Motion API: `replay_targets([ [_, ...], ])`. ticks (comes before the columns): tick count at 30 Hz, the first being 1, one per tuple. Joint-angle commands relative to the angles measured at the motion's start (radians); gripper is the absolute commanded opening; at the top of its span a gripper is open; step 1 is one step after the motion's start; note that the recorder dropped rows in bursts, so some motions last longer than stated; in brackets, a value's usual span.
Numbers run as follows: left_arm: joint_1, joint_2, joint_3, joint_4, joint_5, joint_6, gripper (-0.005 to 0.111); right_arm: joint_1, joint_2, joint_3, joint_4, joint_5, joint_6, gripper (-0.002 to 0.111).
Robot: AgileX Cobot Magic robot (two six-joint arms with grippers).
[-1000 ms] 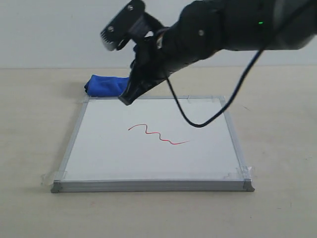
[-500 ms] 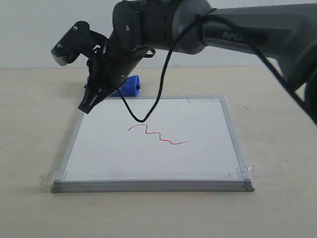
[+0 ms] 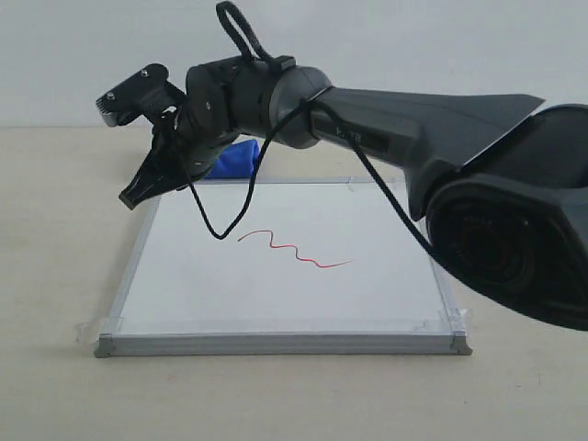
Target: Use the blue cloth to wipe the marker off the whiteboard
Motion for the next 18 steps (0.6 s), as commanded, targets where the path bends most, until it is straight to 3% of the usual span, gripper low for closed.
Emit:
replay_targets([
  [1, 0.003, -0.004, 0.004, 0.003, 0.000, -0.001, 0.004, 0.000, 0.016, -0.016, -0.107, -0.043, 0.196, 0.000],
  [8, 0.003, -0.004, 0.004, 0.003, 0.000, -0.001, 0.004, 0.000, 0.016, -0.016, -0.249, -0.067, 0.391, 0.000],
  [18, 0.003, -0.004, 0.004, 0.003, 0.000, -0.001, 0.004, 0.017, -0.063, -0.016, -0.190, 0.193, 0.259, 0.000],
])
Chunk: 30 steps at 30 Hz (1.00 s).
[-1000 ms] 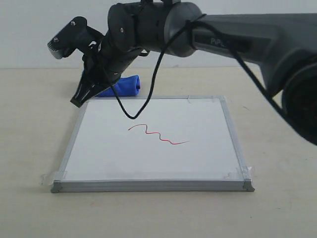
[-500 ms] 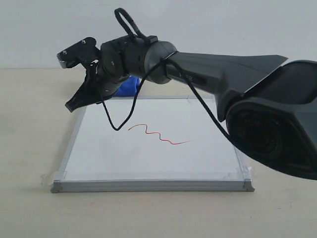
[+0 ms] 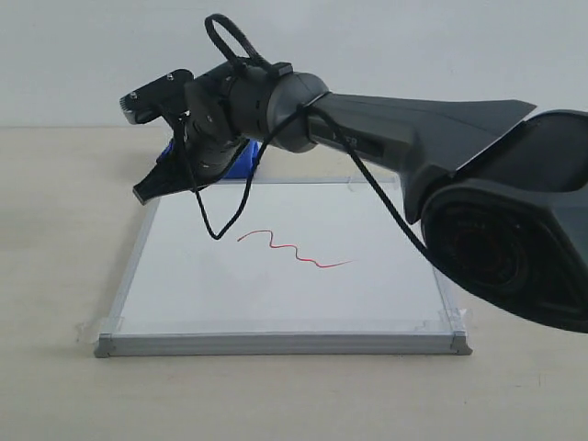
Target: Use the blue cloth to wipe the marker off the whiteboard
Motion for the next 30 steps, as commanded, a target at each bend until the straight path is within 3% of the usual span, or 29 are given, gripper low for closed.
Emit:
replay_targets([
  [1, 0.003, -0.004, 0.004, 0.003, 0.000, -0.001, 0.004, 0.020, -0.090, -0.004, 0.021, 0.162, -0.081, 0.000],
  [11, 0.003, -0.004, 0.004, 0.003, 0.000, -0.001, 0.004, 0.033, -0.278, 0.005, 0.041, 0.463, -0.142, 0.000],
  [14, 0.003, -0.004, 0.004, 0.003, 0.000, -0.001, 0.004, 0.033, -0.364, 0.082, 0.041, 0.472, -0.138, 0.000],
  [30, 0.003, -0.004, 0.004, 0.003, 0.000, -0.001, 0.004, 0.033, -1.194, 1.079, 0.001, -0.066, 0.122, 0.000],
])
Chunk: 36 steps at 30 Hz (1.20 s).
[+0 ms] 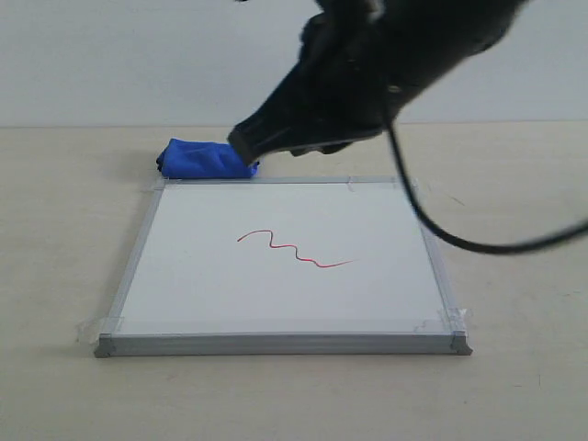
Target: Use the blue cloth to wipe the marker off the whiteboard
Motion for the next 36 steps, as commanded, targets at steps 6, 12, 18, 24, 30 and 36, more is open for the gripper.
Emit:
replay_targets([
  [6, 0.003, -0.004, 0.004, 0.003, 0.000, -0.001, 0.004, -0.003, -0.463, 0.438, -0.118, -0.162, 0.111, 0.000],
  [12, 0.003, -0.004, 0.004, 0.003, 0.000, -0.001, 0.004, -0.003, -0.682, 0.505, -0.131, -0.053, 0.139, 0.000],
  [18, 0.003, -0.004, 0.004, 0.003, 0.000, -0.001, 0.004, -0.003, -0.827, 0.505, -0.140, -0.029, 0.157, 0.000],
  [24, 0.003, -0.004, 0.004, 0.003, 0.000, -0.001, 0.004, -0.008, -0.894, 0.535, -0.263, -0.059, 0.155, 0.000],
  [30, 0.003, -0.004, 0.004, 0.003, 0.000, -0.001, 0.004, -0.244, -0.957, 0.787, -0.315, -0.346, 0.155, 0.000],
  [36, 0.003, -0.004, 0.004, 0.003, 0.000, -0.001, 0.004, -0.536, -1.080, 1.080, -0.313, -0.607, 0.207, 0.000],
])
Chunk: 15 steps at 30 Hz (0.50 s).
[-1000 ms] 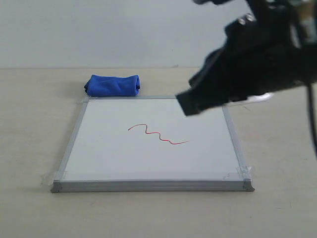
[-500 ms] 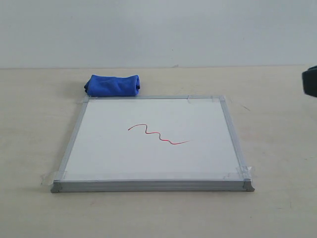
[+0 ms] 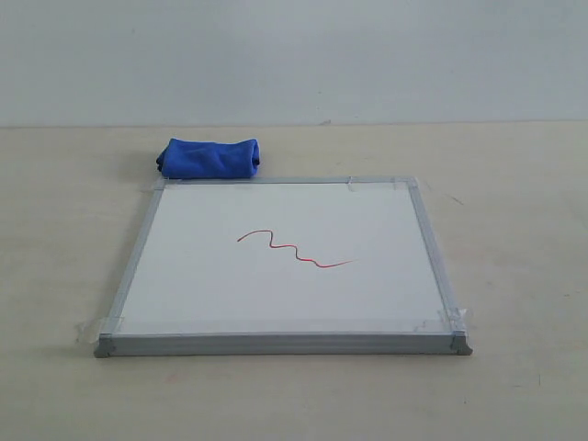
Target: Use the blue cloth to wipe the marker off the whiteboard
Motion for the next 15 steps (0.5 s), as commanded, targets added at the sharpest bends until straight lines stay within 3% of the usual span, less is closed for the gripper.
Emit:
replay_targets([
  [1, 0.003, -0.004, 0.004, 0.003, 0.000, -0.001, 0.004, -0.192, -0.109, 0.203, -0.013, -0.185, 0.066, 0.000],
  [8, 0.003, -0.004, 0.004, 0.003, 0.000, -0.001, 0.004, -0.327, -0.292, 0.355, -0.009, -0.221, 0.197, 0.000],
  [15, 0.003, -0.004, 0.004, 0.003, 0.000, -0.001, 0.004, -0.334, -0.423, 0.355, -0.009, -0.082, 0.193, 0.000],
])
